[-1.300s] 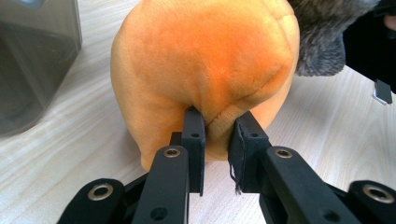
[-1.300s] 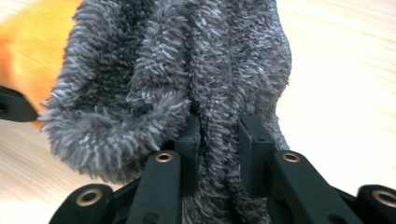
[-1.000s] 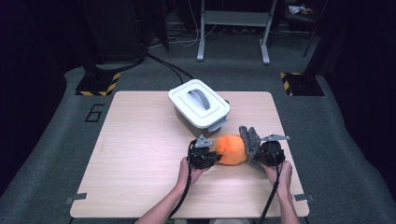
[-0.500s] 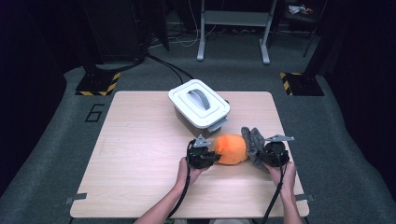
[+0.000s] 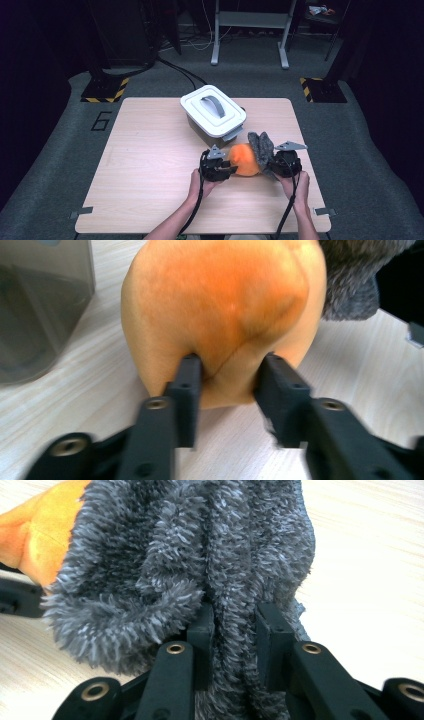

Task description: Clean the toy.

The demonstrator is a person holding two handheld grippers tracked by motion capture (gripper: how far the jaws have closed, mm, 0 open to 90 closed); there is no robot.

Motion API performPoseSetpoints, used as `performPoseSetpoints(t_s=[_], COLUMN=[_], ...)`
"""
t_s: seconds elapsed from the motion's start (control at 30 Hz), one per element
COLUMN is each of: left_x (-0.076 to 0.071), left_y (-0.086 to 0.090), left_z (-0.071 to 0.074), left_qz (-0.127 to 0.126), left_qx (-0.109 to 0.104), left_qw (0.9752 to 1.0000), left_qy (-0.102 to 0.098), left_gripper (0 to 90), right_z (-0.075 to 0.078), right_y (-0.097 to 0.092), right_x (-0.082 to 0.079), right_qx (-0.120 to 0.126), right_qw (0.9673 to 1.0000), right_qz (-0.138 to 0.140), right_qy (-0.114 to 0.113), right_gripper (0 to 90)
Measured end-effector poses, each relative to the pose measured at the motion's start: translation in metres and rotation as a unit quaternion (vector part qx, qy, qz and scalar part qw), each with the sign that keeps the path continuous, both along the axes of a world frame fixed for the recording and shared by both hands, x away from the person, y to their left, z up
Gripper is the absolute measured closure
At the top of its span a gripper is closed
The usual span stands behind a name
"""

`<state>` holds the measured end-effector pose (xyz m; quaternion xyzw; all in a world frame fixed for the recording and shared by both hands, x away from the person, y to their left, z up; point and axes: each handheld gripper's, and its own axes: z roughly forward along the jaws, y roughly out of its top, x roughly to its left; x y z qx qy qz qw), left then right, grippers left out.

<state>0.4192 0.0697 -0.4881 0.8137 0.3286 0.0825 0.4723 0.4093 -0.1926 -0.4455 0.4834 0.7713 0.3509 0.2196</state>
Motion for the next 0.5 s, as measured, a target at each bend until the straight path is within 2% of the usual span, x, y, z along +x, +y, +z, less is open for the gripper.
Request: performPoseSetpoints(t_s=[0.03,0.07,0.1,0.27,0.4,0.5], left_x=[-0.001,-0.002,-0.003,-0.004,-0.004,-0.004], left_y=[0.0,0.0,-0.001,-0.005,-0.013,-0.015], left_z=[0.0,-0.001,-0.002,-0.006,-0.008,-0.008], left_qz=[0.0,0.001,0.004,0.01,0.012,0.013], left_qx=[-0.001,0.006,0.016,0.038,0.06,0.066], left_qw=[1.0,1.0,0.9998,0.9989,0.9971,0.9967], left_qy=[-0.001,-0.004,-0.008,-0.024,-0.044,-0.046], left_gripper=[55.1,47.8,47.8,38.9,39.3,42.7], right_z=[0.001,0.001,0.001,0.001,0.001,0.001], right_y=[0.0,-0.001,-0.001,-0.002,-0.001,0.0], right_x=[0.0,0.001,0.001,0.002,0.0,0.0], right_qx=[-0.002,-0.005,-0.005,-0.006,-0.005,-0.004], right_qw=[1.0,1.0,1.0,1.0,1.0,1.0], right_qz=[0.003,0.005,0.005,0.003,-0.001,-0.001], right_qy=[0.001,0.002,0.002,0.0,0.0,-0.002], right_gripper=[71.9,71.9,71.9,71.9,71.9,71.9])
